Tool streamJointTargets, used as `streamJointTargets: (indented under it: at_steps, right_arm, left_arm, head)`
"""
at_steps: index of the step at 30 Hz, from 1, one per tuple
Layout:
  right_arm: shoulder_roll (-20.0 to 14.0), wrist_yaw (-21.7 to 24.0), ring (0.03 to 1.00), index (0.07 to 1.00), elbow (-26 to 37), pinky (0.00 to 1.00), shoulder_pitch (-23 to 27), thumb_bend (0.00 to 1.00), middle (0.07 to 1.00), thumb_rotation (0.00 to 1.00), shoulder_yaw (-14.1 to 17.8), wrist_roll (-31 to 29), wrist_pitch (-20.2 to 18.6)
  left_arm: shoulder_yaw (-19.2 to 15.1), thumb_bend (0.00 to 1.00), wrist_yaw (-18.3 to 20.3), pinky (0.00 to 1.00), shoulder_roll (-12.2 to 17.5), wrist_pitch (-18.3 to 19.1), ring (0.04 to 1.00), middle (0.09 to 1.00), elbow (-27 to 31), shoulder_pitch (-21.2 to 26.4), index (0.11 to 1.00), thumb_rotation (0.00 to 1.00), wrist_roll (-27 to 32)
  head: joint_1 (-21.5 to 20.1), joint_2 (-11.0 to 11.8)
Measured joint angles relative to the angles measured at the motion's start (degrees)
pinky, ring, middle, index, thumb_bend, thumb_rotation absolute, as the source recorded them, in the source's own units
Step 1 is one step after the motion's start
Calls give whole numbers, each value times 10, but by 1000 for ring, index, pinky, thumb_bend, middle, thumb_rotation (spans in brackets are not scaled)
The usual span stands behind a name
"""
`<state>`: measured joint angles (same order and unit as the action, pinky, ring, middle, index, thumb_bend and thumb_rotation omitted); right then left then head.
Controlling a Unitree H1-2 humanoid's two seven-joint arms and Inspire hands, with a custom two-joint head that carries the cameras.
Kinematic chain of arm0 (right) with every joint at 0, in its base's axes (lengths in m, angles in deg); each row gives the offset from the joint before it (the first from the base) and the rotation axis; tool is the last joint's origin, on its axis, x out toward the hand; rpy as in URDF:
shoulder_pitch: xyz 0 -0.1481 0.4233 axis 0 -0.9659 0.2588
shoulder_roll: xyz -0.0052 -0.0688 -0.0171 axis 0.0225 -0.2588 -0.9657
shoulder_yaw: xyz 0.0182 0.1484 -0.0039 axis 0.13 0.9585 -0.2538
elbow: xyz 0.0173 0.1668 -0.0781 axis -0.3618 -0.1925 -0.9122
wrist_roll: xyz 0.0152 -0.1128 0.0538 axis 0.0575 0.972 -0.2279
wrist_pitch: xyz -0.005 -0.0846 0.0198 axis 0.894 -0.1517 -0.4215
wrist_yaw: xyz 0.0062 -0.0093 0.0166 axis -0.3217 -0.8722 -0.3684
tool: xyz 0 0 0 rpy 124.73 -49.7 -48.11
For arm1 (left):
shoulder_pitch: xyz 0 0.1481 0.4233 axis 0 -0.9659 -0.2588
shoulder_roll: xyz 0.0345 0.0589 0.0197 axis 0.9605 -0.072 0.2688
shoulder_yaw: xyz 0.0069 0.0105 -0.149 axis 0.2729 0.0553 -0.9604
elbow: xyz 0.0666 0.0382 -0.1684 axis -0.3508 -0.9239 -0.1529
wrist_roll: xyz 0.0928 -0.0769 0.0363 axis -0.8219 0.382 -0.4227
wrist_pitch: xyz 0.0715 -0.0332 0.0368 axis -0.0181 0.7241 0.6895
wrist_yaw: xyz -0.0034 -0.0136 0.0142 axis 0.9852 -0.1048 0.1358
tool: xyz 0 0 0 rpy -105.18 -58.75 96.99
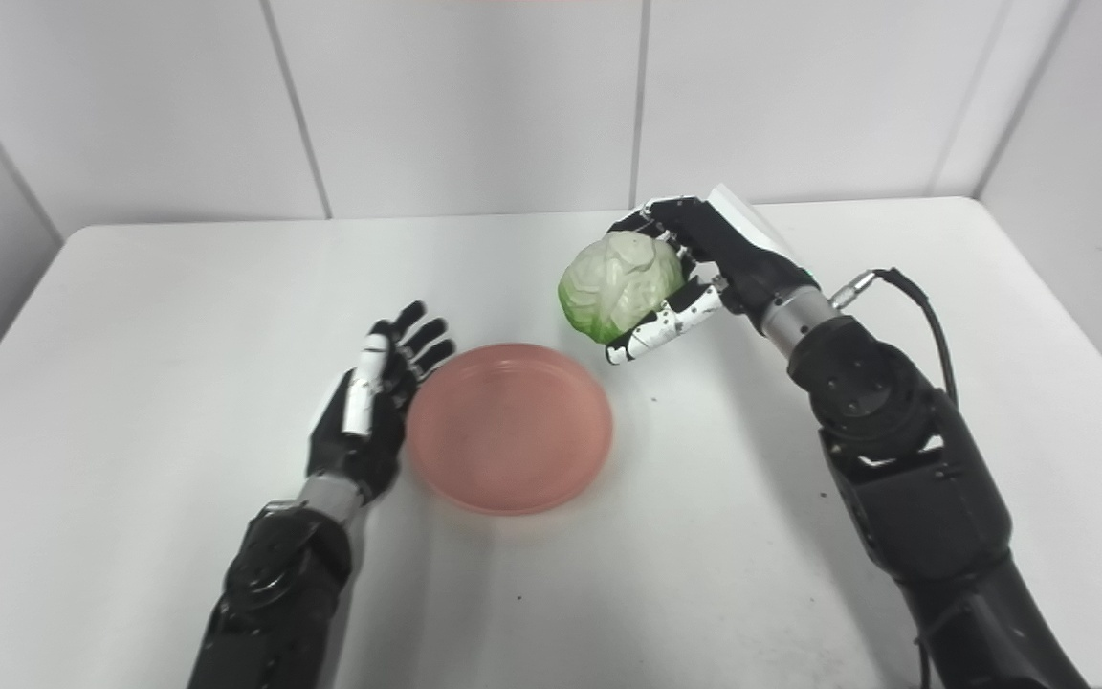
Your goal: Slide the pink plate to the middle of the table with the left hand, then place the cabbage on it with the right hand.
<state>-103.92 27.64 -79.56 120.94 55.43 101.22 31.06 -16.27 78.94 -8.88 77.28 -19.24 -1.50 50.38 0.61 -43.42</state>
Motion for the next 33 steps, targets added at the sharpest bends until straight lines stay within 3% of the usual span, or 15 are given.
streamJointTargets:
  at_steps: [6,15,33]
  right_arm:
    - [35,8,402,514,-29,336,7,527,457,0,-31,-4,33]
    - [77,9,423,502,-54,374,4,530,459,0,-75,26,40]
    - [67,10,381,516,-55,341,-50,526,423,0,-93,54,71]
  left_arm:
    - [6,447,-10,864,-10,2,879,893,-3,5,903,1000,-14]
    - [7,446,-13,857,-17,11,873,886,-2,7,892,1000,-15]
    - [6,455,-13,867,-15,28,881,895,6,7,906,1000,-19]
  head:
    - [11,-9]
    - [4,-15]
    - [-16,-25]
